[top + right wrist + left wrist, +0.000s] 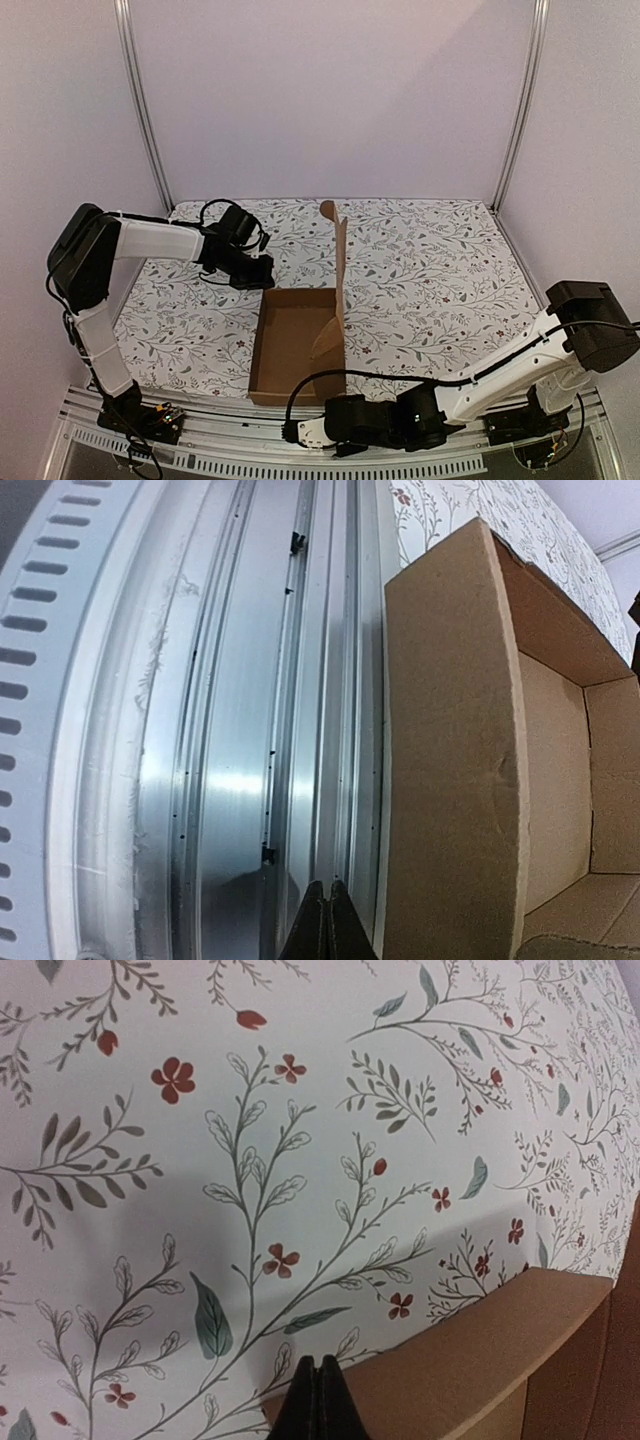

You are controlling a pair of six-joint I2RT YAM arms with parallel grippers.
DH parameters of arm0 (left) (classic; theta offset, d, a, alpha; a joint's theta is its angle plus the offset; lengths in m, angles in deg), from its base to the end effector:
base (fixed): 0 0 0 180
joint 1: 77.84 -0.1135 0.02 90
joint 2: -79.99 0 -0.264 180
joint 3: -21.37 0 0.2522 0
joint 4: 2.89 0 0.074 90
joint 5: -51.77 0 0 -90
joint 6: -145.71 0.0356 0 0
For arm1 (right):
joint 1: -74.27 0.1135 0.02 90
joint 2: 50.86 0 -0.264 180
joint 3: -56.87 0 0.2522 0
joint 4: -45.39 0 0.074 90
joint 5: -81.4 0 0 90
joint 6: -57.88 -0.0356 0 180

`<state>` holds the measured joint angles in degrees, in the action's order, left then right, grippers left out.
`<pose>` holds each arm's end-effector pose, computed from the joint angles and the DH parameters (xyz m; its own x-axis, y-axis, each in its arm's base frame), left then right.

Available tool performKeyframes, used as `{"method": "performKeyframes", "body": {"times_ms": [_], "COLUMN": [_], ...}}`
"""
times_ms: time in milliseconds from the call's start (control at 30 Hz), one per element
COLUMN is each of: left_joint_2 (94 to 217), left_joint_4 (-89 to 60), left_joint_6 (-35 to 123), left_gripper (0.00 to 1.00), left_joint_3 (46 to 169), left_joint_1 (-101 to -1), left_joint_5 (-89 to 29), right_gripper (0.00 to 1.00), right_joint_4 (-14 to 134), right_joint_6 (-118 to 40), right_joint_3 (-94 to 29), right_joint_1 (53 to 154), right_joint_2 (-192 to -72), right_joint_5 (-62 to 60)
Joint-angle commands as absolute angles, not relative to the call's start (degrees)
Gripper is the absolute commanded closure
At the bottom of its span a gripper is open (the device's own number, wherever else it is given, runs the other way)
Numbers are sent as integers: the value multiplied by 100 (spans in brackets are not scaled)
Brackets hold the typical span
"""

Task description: Fold the paper box

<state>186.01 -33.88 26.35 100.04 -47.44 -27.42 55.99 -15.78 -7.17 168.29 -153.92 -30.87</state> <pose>0.3193 -0.1950 0.1586 -0.9252 -0.0156 -0.3792 0.1473 0.9062 -0.3965 -0.0107 0.3450 0.1304 0.3158 -0.7798 -0.5405 -0.8873 -0.0410 -0.4593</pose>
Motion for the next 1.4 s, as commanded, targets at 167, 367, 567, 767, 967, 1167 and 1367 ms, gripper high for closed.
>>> {"method": "performKeyframes", "body": {"times_ms": [167, 367, 567, 767, 967, 1167, 1367], "left_joint_2": [18677, 18524, 18236, 17909, 17678, 17452, 17404], "left_joint_4": [-3382, -3303, -3160, -2654, -2234, -2046, -1913], "left_joint_6": [2711, 2634, 2491, 2123, 1776, 1537, 1416], "left_gripper": [100, 100, 100, 100, 100, 100, 100], "left_joint_3": [9852, 9600, 9145, 8537, 8058, 7728, 7723], "left_joint_1": [-4808, -4813, -4813, -4813, -4717, -4469, -4162], "left_joint_5": [-2833, -2897, -2969, -2857, -2683, -2862, -2983], "right_gripper": [100, 100, 100, 100, 100, 100, 100], "right_joint_4": [5243, 5152, 5124, 5148, 5292, 5469, 5477], "right_joint_6": [-2214, -2595, -3112, -3784, -4187, -4541, -4703], "right_joint_3": [-286, 12, 355, 679, 767, 790, 822], "right_joint_1": [16381, 16135, 15845, 15549, 15232, 14817, 14307], "right_joint_2": [-15352, -15149, -14865, -14478, -14285, -14240, -14219], "right_joint_5": [-3675, -4024, -4379, -4596, -4759, -4851, -4762]}}
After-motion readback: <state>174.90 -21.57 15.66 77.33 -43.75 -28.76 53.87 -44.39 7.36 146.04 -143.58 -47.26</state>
